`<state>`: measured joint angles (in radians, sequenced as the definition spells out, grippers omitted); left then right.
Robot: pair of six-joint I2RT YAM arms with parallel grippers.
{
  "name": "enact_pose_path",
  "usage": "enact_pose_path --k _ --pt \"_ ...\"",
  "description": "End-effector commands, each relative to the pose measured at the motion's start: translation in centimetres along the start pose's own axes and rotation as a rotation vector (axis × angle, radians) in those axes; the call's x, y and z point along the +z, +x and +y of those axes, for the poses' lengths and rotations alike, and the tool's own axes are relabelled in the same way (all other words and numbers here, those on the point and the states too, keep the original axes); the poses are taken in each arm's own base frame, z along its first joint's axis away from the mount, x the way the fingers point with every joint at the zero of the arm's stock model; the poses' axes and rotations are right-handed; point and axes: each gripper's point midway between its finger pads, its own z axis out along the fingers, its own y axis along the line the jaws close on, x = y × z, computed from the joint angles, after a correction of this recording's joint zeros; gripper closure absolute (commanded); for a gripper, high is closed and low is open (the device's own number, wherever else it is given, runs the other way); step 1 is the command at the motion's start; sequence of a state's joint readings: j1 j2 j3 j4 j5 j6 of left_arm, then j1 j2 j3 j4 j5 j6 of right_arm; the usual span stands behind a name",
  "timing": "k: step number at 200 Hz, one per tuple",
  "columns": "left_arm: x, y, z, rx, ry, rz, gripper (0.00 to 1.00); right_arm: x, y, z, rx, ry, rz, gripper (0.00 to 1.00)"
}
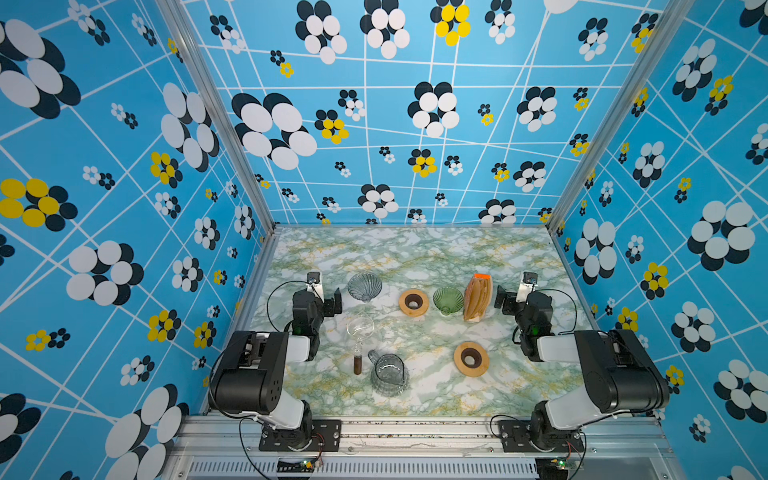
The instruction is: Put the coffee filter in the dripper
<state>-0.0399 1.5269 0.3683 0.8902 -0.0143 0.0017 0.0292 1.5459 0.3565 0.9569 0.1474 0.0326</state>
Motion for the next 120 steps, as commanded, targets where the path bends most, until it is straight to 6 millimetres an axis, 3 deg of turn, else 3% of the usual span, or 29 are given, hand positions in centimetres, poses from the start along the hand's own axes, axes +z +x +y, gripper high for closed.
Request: enact_pose_path --k 1,39,77,117,120 --pt "-0.8 -1.7 0.2 0.018 -0.026 -0.054 0.01 -0.5 -0.6 -0.6 0.004 0.021 -0.041 0.01" --pt "-2.5 -3.5 0.5 0.021 -0.077 -0.054 0.01 -1.7 -2.2 -1.1 0.006 0.039 -0.061 0.01" --pt "-4.9 -7.0 0.2 0.034 -0.159 -0.063 0.01 -3.4 -4.1 -1.1 0.053 0.046 -0.019 0.01" --pt "-9.3 -9.4 -3.0 0.013 -0.127 0.012 0.01 -6.6 -6.1 2.4 0.137 -0.094 0.039 0.01" --pt "-9.6 -9.6 -3.3 0.000 -0.121 0.020 0.01 -7.0 -6.2 3.7 0.143 -0.137 0.046 0.01"
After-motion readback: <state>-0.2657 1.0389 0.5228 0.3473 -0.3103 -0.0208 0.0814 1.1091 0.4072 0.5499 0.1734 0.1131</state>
